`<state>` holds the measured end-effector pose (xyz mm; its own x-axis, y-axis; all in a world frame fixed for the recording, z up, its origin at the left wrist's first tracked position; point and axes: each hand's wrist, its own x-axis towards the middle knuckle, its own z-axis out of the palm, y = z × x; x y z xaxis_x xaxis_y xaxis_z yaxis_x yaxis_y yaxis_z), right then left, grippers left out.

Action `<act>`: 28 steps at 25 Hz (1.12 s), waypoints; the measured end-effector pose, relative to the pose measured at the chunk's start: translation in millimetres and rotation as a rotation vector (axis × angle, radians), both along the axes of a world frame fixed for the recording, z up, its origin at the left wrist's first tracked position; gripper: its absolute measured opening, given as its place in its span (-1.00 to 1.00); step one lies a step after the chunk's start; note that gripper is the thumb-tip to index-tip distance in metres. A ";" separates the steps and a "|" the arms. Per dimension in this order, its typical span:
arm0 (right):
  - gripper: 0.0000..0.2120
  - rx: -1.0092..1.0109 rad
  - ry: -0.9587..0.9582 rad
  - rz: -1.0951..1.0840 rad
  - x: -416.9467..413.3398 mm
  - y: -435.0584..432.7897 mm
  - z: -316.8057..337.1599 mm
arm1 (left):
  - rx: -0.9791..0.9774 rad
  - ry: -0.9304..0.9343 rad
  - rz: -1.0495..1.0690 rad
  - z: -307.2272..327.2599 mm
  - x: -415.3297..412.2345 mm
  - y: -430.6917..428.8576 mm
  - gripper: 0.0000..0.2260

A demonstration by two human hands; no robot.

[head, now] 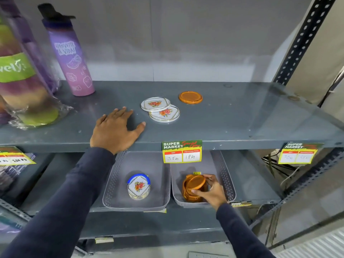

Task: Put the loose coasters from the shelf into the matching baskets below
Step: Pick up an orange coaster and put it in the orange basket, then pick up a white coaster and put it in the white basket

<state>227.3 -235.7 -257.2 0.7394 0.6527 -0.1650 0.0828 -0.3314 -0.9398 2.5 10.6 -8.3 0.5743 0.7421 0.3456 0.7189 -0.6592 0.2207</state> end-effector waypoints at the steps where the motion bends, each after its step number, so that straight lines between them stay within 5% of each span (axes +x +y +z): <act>1: -0.24 -0.061 -0.015 0.014 1.7 3.8 -1.1 | 0.003 -0.002 0.000 -0.1 0.4 -0.2 -0.35; 8: -0.17 -0.432 -0.282 0.067 1.3 7.9 1.5 | 0.012 -0.001 0.000 0.4 0.4 -0.4 -0.36; 13: -0.26 -0.456 -0.323 0.122 -10.3 5.1 30.4 | -0.015 0.005 0.005 3.2 0.4 -4.1 -0.37; 17: -0.83 0.114 -0.634 0.010 -64.1 -12.3 88.8 | -0.028 0.014 0.011 1.0 0.3 -7.7 -0.37; 21: -0.92 0.688 -0.956 0.013 -106.9 0.2 197.5 | -0.017 -0.017 0.019 1.8 1.9 -4.1 -0.36; 24: -0.78 0.760 -0.896 -0.037 -102.7 40.5 276.8 | -0.005 -0.008 0.015 0.9 1.1 -3.0 -0.35; 28: -0.28 0.369 -0.752 0.079 -75.3 117.6 322.9 | -0.011 -0.025 0.015 1.2 1.4 -1.0 -0.35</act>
